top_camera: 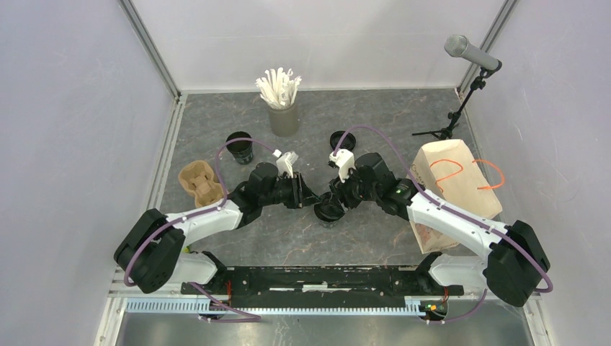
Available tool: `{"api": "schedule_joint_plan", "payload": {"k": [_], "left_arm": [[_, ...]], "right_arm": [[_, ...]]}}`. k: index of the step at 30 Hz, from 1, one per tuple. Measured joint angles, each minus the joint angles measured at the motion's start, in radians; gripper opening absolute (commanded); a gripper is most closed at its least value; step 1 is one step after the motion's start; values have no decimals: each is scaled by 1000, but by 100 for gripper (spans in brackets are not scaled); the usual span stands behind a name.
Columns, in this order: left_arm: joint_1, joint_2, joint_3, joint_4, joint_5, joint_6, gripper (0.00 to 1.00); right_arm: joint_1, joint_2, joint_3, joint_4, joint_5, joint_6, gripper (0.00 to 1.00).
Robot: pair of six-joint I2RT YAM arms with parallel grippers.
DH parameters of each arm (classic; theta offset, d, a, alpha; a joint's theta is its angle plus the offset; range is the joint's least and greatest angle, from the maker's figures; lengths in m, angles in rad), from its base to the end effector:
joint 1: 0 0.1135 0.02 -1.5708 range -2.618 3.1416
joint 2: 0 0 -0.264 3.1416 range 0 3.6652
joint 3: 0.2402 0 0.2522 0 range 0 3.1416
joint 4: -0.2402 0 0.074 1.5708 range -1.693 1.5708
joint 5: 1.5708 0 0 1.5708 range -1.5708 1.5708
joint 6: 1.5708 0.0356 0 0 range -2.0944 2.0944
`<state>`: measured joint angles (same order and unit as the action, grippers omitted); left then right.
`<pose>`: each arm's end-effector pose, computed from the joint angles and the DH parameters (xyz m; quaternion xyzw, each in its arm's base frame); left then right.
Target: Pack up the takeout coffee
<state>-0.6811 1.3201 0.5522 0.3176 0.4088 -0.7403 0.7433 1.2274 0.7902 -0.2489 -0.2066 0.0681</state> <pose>0.1996 -0.1800 0.1958 0.0833 0.8323 -0.4698 0.2822 0.1884 0.1831 0.2438 -0.3394 0.8336 0.2537 0.3544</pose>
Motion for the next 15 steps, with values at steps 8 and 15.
{"api": "schedule_joint_plan", "payload": {"k": [8, 15], "left_arm": [[0, -10, 0, -22, -10, 28, 37], [0, -19, 0, -32, -9, 46, 37]], "right_arm": [[0, -2, 0, 0, 6, 6, 53], [0, -4, 14, -16, 57, 2, 52]]}}
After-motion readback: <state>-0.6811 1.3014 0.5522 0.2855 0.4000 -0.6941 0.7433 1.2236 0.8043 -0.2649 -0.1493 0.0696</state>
